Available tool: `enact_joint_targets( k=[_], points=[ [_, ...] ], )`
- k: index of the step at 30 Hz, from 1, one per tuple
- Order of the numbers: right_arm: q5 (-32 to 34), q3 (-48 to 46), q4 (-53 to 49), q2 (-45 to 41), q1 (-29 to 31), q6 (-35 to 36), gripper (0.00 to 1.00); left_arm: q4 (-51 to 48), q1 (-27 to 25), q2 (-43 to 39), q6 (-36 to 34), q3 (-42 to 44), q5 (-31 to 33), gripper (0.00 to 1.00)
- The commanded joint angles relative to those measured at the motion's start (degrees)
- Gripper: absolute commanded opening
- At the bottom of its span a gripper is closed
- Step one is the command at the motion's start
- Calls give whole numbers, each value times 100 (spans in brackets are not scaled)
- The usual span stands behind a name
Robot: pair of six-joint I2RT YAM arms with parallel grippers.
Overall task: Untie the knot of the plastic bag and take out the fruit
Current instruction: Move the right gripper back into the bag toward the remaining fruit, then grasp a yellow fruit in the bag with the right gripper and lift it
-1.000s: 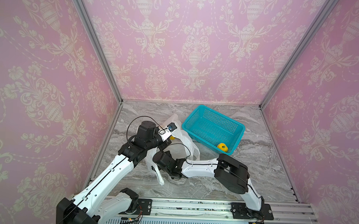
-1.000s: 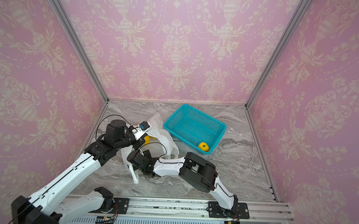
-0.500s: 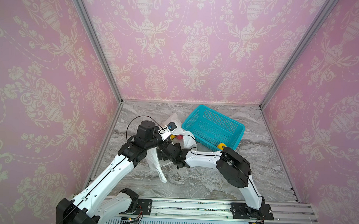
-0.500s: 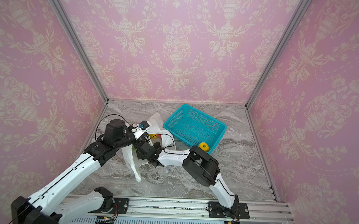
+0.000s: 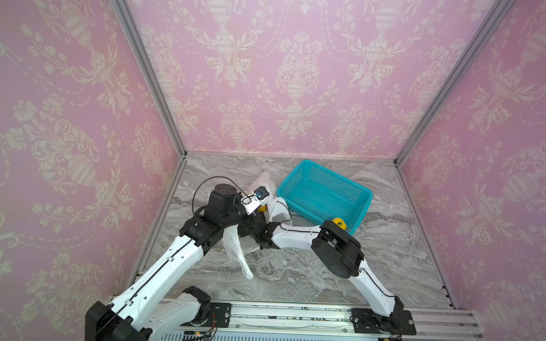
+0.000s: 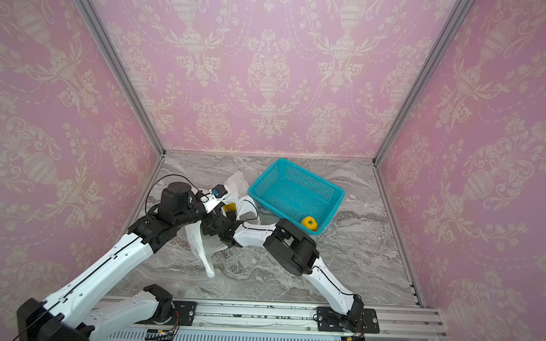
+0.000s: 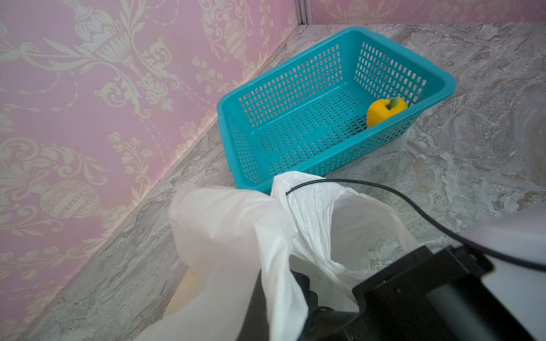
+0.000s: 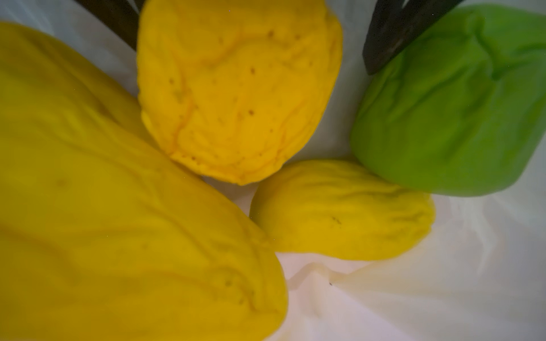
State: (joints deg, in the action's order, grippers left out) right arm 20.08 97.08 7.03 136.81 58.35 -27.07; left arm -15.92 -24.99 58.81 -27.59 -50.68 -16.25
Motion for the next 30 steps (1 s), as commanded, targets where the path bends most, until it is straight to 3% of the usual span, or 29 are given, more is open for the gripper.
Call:
enact_joint_targets(
  k=[1,5,12,18,25,30],
  points=[
    [10,331,-101,150,-62,172,100,-104,-31,-45,-5,18,-212,0],
    [158,369,-180,149,-96,361,94,-100,-24,-45,-7,5,-238,0],
    [168,77,153,3,-167,511,68,-117,-22,-34,-44,16,-143,0],
    [-67,-608,870,-470,-156,947,54,-126,-23,-43,-95,31,-60,0],
    [-267,-2717,2228,-2037,-35,1120,49,-130,-21,-45,-132,58,7,0],
    [-378,-3467,2254,-2994,73,1417,43,-133,-23,-70,-185,86,97,0]
  ],
)
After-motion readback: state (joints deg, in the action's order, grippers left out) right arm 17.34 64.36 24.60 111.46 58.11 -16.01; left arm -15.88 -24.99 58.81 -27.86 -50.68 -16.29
